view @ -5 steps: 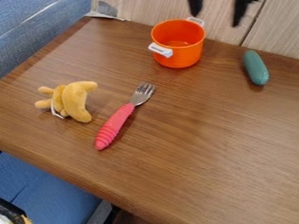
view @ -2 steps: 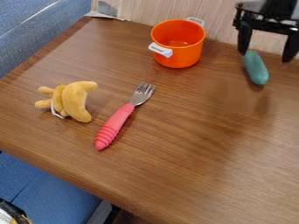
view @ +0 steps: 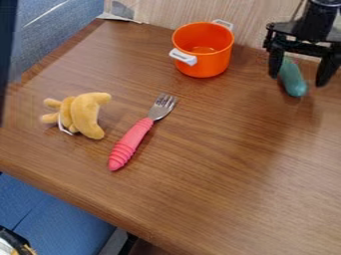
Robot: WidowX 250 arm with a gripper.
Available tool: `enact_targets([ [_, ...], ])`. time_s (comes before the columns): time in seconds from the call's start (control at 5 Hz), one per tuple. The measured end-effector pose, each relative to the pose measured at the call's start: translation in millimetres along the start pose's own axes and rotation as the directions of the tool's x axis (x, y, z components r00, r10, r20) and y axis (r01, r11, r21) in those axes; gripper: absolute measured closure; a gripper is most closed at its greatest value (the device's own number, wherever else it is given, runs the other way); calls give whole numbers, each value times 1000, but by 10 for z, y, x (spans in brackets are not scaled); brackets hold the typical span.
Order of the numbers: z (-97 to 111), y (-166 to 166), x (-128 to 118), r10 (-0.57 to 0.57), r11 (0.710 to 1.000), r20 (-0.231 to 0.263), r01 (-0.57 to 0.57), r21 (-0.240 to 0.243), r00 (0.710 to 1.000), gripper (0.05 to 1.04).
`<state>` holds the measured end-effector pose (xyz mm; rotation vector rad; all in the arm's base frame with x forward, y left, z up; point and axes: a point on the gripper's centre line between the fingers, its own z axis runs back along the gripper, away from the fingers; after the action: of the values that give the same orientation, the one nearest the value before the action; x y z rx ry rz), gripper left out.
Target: Move the blue object to the rigth of the red fork
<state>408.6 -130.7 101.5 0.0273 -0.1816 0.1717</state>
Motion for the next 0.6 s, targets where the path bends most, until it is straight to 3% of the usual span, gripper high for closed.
enact_targets([
  [0.2, -87, 105, 31, 10, 999, -3, -10, 36, 1000, 138],
  [0.4, -174, 210, 22, 37, 994, 20, -39, 99, 999, 420],
  [0.6, -167, 199, 22, 38, 992, 39, -42, 122, 999, 696],
])
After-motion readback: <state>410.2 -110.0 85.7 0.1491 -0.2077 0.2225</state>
